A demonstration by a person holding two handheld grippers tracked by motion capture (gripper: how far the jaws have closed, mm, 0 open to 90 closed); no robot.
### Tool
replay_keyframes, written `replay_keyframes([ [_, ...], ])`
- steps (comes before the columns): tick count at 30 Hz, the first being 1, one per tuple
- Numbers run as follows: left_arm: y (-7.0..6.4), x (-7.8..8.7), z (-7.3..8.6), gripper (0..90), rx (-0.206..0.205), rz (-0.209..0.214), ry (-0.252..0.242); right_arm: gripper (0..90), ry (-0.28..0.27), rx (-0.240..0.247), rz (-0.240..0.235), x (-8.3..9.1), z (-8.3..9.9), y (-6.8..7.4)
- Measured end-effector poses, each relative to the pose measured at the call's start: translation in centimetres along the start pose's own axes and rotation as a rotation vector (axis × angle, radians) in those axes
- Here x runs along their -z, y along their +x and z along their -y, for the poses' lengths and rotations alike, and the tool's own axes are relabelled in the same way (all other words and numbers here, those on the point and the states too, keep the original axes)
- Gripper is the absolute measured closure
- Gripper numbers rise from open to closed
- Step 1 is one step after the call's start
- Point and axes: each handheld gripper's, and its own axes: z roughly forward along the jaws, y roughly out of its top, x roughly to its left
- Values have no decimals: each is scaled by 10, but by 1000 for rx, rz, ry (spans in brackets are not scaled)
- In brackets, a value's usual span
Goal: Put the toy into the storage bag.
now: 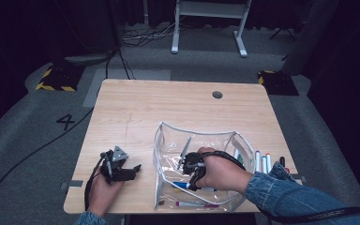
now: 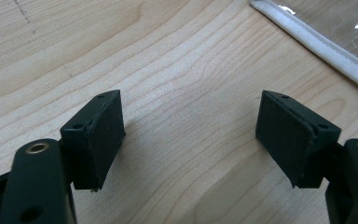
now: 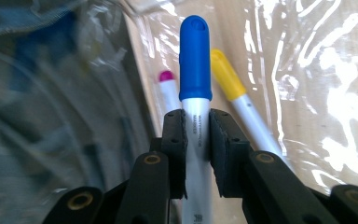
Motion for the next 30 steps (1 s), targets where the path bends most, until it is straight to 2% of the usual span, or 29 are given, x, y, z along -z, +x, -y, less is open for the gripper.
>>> replay_keyframes([
  [4,0,0,0,238,0,1,0,768,25,8,8,-7,-2,-6],
  [7,0,0,0,238,-2,2,0,768,39,-7,-11,-13,-3,-10],
  [12,0,0,0,239,0,2,1,768,56,-4,-26,-21,-3,-12],
  [20,0,0,0,238,2,4,1,767,44,-17,-53,-23,-4,-11],
  [22,0,0,0,238,3,4,1,745,35,-27,-60,-24,-3,-12],
  [24,0,0,0,238,0,2,1,642,26,-26,-49,-23,-2,-13],
  [25,0,0,0,238,2,3,1,628,22,-20,-41,-23,-2,-14],
  [28,0,0,0,239,0,2,1,596,-33,-20,-8,-13,-3,-15],
  [30,0,0,0,239,0,2,1,586,-75,-39,9,-4,-4,-16],
])
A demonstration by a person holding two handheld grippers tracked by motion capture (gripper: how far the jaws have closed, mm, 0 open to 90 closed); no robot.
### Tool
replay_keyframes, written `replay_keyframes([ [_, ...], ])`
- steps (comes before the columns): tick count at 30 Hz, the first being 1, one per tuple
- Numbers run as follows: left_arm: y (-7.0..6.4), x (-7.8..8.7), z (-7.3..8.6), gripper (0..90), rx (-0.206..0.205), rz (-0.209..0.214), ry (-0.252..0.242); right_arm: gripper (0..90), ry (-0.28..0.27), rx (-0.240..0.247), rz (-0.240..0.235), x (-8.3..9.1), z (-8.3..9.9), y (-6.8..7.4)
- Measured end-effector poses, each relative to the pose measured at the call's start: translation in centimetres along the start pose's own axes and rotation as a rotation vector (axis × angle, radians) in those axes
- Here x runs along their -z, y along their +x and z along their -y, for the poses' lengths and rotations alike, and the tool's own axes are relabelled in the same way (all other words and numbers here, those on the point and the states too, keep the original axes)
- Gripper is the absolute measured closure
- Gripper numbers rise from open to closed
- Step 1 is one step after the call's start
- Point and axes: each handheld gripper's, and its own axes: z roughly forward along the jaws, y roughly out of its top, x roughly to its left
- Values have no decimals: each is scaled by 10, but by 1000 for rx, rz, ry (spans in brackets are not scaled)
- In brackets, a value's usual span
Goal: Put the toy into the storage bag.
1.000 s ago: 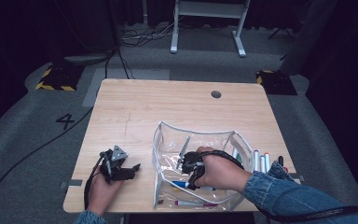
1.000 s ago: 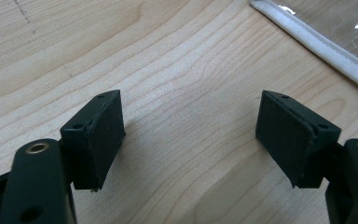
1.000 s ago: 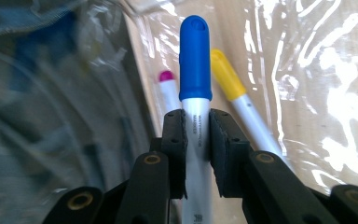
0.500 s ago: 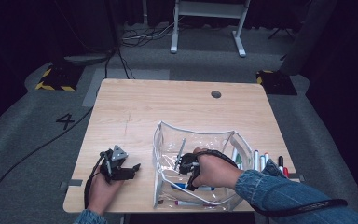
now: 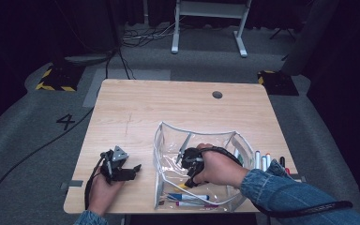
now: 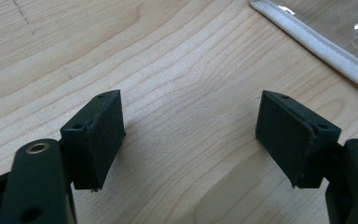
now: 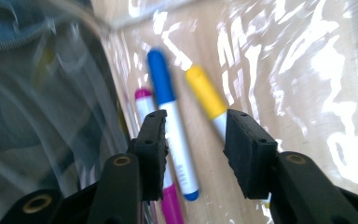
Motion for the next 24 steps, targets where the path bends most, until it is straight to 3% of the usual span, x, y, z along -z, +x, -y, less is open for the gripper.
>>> replay_keyframes([
  [6,0,0,0,239,0,0,0,564,-98,-21,47,25,3,-2],
  [8,0,0,0,239,0,0,0,556,-157,-59,53,36,7,-1],
  [13,0,0,0,239,0,0,-1,548,-265,-97,92,61,17,-1],
  [16,0,0,0,239,0,0,-2,542,-334,-126,118,79,26,-1],
  [24,1,-1,-1,239,-11,-3,-6,535,-439,-198,162,119,59,-5],
])
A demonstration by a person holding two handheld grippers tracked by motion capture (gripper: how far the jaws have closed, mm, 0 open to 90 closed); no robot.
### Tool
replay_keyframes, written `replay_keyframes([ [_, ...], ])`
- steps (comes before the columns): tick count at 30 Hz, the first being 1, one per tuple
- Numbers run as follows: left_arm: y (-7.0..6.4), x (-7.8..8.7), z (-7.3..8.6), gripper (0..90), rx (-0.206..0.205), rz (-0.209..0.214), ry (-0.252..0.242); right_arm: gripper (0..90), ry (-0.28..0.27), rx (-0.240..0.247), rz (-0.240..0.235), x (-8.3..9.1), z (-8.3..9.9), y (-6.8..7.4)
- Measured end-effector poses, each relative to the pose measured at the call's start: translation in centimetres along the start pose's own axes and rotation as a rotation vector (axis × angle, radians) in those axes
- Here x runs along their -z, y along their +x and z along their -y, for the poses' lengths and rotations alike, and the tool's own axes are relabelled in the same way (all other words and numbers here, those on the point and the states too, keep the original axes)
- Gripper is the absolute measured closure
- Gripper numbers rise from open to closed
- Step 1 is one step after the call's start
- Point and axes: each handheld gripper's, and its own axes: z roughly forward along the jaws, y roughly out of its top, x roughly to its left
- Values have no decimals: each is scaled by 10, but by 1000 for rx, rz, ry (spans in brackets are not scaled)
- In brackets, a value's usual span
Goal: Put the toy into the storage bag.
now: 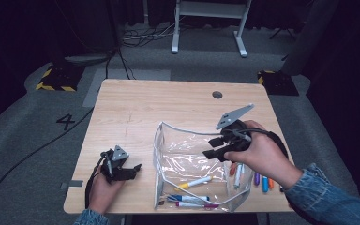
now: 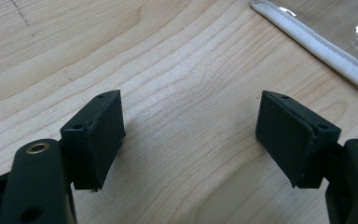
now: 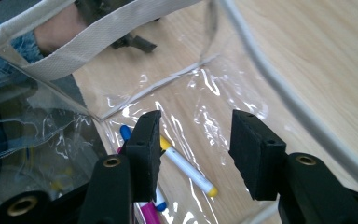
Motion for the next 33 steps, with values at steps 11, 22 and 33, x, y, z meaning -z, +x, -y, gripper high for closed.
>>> replay_keyframes([
  [11,0,1,2,237,31,-15,0,529,-152,-99,23,52,36,-21],
  [22,5,1,1,200,2,17,8,520,-220,-212,143,87,87,-53],
  [33,5,1,1,194,1,9,8,508,-228,-341,280,107,144,-77],
])
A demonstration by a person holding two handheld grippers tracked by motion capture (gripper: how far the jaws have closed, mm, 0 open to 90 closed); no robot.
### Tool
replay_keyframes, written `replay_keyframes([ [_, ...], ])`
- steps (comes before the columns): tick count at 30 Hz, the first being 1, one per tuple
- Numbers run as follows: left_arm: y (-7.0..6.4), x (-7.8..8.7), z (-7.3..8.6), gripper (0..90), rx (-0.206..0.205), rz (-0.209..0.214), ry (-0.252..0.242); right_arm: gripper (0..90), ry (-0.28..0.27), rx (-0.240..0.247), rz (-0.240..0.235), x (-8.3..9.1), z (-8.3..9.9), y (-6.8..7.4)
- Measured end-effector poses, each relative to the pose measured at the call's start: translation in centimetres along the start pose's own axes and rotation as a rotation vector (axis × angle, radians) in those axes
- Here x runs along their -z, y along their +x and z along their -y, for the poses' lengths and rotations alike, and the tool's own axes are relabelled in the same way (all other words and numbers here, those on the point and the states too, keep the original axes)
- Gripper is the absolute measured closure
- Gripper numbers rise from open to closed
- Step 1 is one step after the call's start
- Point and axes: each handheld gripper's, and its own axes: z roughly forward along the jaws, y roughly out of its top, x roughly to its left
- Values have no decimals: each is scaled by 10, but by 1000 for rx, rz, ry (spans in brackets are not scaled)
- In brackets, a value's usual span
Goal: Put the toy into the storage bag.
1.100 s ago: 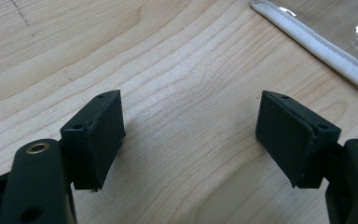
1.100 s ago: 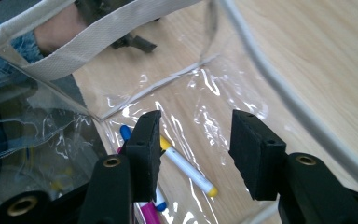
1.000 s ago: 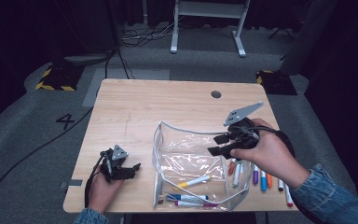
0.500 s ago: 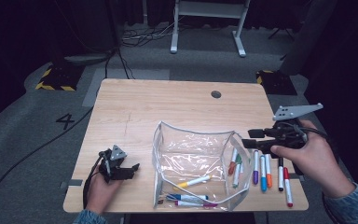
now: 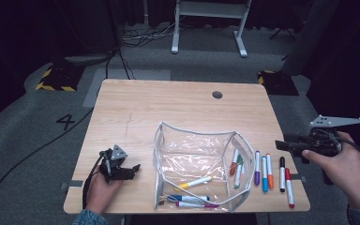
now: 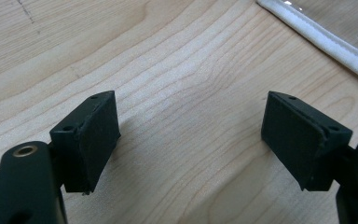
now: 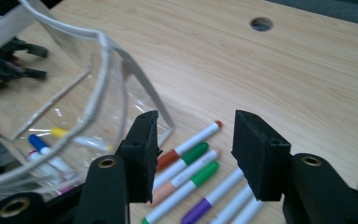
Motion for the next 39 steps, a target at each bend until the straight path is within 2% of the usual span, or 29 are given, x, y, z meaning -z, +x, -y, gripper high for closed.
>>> replay_keyframes([
  [3,0,0,0,193,0,1,0,499,1,-9,33,3,10,-9],
  [6,0,0,0,193,0,2,0,498,-4,-43,36,3,20,-16],
  [11,0,0,0,193,0,0,0,495,4,-90,68,3,40,-32],
  [14,0,0,0,193,0,1,0,496,8,-118,74,0,52,-39],
  [18,0,0,0,193,0,0,0,496,44,-147,95,-9,72,-49],
  [22,0,0,0,193,-1,1,0,516,109,-166,124,-20,94,-56],
  [23,0,0,0,193,0,0,0,523,140,-166,134,-23,101,-59],
  [27,0,0,0,193,0,0,0,551,221,-208,165,-36,123,-64],
  [34,0,0,0,193,0,0,0,576,333,-243,184,-53,150,-67],
  [39,0,0,0,193,-1,0,0,588,365,-254,195,-62,159,-69],
])
